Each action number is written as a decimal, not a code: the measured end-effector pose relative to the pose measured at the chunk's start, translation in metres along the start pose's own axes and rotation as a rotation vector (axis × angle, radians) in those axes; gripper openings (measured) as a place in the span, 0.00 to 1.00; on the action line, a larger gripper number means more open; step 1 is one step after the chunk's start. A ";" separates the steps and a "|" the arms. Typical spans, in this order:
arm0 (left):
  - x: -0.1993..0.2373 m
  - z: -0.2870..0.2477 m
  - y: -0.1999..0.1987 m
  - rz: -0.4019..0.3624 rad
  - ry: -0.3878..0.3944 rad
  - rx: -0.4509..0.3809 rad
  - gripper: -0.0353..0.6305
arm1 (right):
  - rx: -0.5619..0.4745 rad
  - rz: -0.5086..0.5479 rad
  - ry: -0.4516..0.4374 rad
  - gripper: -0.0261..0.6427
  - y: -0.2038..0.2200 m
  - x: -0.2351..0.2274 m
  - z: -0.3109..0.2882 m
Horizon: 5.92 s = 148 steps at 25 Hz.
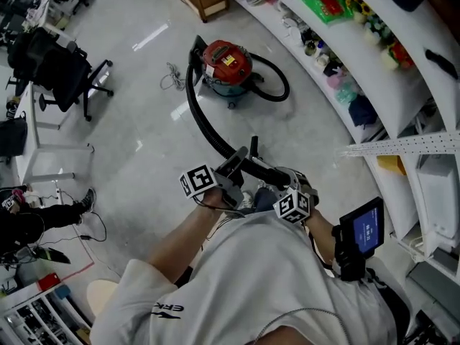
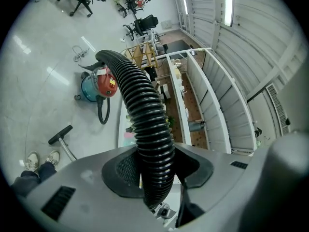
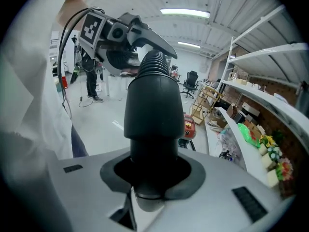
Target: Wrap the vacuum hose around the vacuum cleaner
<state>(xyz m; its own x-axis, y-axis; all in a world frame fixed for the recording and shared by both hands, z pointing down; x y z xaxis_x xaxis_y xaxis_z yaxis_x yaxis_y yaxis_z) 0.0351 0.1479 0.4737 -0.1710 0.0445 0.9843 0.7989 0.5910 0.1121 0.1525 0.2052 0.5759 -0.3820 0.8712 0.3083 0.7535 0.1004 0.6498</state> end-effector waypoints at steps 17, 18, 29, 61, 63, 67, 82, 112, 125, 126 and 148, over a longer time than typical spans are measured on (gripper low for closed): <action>0.017 0.022 0.074 0.113 0.060 0.214 0.30 | 0.126 0.031 0.104 0.21 0.037 0.030 0.074; 0.021 0.023 0.080 0.130 0.054 0.224 0.30 | 0.135 0.040 0.103 0.21 0.042 0.030 0.079; 0.037 -0.004 0.148 0.170 0.065 0.371 0.37 | 0.206 0.075 0.124 0.21 0.095 0.019 0.131; 0.121 -0.040 0.098 -2.031 -0.169 1.180 0.50 | 0.277 0.027 0.190 0.22 0.167 -0.025 0.186; 0.132 -0.050 0.102 -2.077 -0.155 1.252 0.50 | 0.284 0.020 0.200 0.21 0.171 -0.027 0.194; 0.151 -0.068 0.112 -2.112 -0.141 1.370 0.50 | 0.296 0.009 0.217 0.22 0.181 -0.031 0.214; 0.196 -0.077 0.186 -1.962 -0.137 1.573 0.33 | 0.385 0.062 0.204 0.21 0.248 -0.055 0.263; 0.194 -0.039 0.168 -1.432 -0.282 1.345 0.32 | 0.240 0.566 0.034 0.21 0.174 -0.241 0.083; 0.180 -0.078 0.136 -1.254 -0.286 1.187 0.32 | 0.193 0.807 -0.018 0.21 0.091 -0.332 -0.007; 0.178 -0.085 0.135 -1.240 -0.289 1.171 0.32 | 0.185 0.828 -0.023 0.21 0.086 -0.341 -0.014; 0.153 -0.258 0.098 -0.995 -0.465 0.869 0.32 | -0.027 1.126 -0.125 0.21 0.001 -0.508 -0.172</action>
<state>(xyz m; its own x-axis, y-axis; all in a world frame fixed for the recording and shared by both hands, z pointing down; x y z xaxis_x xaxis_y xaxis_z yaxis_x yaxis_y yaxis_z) 0.2363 0.0049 0.6704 -0.7575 -0.5240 0.3894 -0.3470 0.8284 0.4398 0.2554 -0.3202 0.5389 0.5633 0.5011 0.6569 0.6224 -0.7803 0.0615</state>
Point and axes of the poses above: the fingertips, and each gripper's own axes: z backward along the fingers, x to its left, y out of its underside, the point moved 1 cm from there along z, backward along the fingers, and after that the axes turned 7 degrees about y, right-handed, at the moved point
